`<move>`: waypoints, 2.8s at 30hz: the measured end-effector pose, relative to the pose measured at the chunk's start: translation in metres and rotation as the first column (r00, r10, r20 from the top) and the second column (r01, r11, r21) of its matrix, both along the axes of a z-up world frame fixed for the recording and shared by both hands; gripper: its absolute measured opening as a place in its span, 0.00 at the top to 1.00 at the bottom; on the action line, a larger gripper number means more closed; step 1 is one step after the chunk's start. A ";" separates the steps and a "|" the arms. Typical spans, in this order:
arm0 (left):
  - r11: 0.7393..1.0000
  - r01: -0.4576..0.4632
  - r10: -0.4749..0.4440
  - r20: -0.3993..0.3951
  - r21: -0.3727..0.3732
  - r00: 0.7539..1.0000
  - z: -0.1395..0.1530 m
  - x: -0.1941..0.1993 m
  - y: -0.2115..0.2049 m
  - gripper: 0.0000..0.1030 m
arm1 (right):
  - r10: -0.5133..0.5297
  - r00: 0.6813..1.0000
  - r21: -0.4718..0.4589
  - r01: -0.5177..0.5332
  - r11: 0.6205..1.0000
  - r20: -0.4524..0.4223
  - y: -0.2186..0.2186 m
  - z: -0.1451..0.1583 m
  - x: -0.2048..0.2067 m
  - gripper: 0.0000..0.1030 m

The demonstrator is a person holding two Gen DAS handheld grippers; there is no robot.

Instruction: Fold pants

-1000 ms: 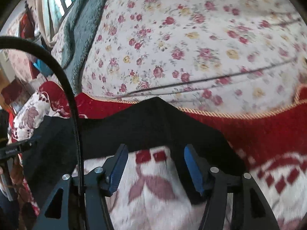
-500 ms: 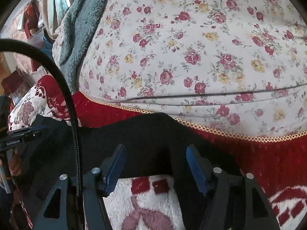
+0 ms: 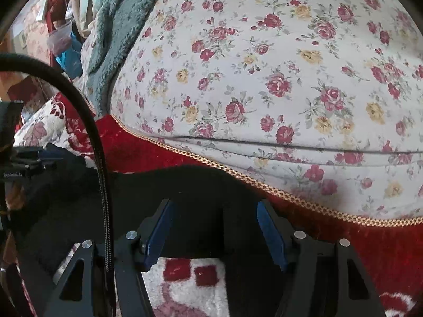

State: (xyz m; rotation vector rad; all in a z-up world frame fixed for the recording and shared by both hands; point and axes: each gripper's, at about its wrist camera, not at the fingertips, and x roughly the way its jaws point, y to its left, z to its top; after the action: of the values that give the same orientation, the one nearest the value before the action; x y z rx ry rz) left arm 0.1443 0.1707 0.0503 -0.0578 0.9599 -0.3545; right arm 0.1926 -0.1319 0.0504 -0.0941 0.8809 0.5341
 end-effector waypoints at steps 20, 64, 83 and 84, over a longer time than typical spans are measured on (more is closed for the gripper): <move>0.956 0.280 -0.286 -0.062 -0.087 0.956 -0.006 0.020 -0.016 0.63 | 0.063 0.997 -0.020 -0.064 0.998 -0.048 0.012 -0.019 0.018 0.38; 0.999 0.036 -0.037 0.140 0.013 0.990 -0.008 -0.247 -0.006 0.91 | 0.243 0.964 -0.039 -0.240 0.970 0.106 -0.030 0.036 -0.283 0.95; 0.904 -0.335 0.358 0.045 -0.266 0.933 -0.005 -0.211 0.079 0.36 | -0.064 0.995 0.400 0.087 0.912 -0.072 -0.114 0.004 -0.316 0.60; 0.891 -0.357 0.382 0.037 -0.282 0.924 -0.008 -0.204 0.084 0.36 | -0.062 0.995 0.403 0.086 0.911 -0.074 -0.112 0.003 -0.315 0.60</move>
State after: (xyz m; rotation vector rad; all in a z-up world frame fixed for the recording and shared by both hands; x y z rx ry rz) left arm -0.0596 0.2543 0.0427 -0.4665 0.7827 -0.1303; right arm -0.1226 -0.2444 0.0535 0.3362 0.8111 0.6415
